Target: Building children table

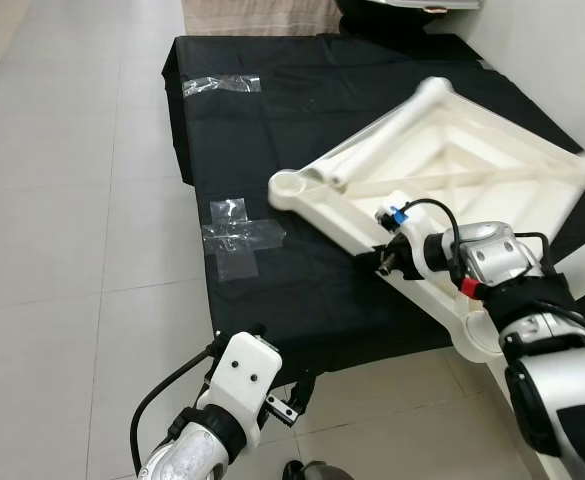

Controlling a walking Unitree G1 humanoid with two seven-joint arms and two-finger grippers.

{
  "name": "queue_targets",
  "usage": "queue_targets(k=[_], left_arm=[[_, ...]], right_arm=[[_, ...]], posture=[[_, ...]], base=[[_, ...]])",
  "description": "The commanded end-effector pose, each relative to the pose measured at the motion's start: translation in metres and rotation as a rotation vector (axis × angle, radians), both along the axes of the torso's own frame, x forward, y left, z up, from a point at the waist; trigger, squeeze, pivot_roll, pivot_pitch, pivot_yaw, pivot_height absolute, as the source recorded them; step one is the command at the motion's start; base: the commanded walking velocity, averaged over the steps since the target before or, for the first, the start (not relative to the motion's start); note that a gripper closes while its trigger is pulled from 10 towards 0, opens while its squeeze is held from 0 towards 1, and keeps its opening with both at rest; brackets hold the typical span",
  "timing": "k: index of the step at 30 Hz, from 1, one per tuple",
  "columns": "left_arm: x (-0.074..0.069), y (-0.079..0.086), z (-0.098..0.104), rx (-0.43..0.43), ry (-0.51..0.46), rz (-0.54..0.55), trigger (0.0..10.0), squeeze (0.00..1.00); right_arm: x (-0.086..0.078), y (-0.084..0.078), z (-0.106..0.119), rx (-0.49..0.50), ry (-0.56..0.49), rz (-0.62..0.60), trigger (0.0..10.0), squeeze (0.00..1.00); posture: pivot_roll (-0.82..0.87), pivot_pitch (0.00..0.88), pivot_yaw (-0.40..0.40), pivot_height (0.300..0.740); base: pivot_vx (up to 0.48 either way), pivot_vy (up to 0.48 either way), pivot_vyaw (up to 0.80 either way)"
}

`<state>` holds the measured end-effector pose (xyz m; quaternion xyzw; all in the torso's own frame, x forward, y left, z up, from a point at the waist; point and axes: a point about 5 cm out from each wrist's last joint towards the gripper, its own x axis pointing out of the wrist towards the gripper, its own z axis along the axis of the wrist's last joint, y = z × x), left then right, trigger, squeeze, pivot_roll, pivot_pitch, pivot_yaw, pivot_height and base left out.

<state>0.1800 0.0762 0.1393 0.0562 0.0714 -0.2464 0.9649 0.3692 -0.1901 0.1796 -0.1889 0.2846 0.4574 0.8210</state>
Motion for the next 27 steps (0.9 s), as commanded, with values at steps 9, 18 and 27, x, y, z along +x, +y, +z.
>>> queue_targets(k=[9, 18, 27], left_arm=[[-0.001, -0.001, -0.007, 0.003, 0.031, -0.005, 10.0, 0.00], [-0.002, 0.000, -0.007, 0.003, 0.031, -0.005, 10.0, 0.00], [-0.002, 0.000, -0.007, 0.005, 0.032, -0.005, 10.0, 0.00]], right_arm=[[-0.034, -0.004, -0.017, -0.031, 0.157, 0.324, 0.0, 0.00], [-0.052, -0.020, -0.019, -0.122, 0.171, 0.522, 0.0, 0.00], [-0.046, -0.026, -0.008, -0.212, 0.079, 0.581, 0.0, 0.00]], posture=[[0.04, 0.174, -0.132, 0.740], [0.04, 0.177, -0.131, 0.740], [0.04, 0.175, -0.132, 0.740]], base=[[0.000, 0.000, 0.00], [0.000, 0.000, 0.00], [0.000, 0.000, 0.00]])
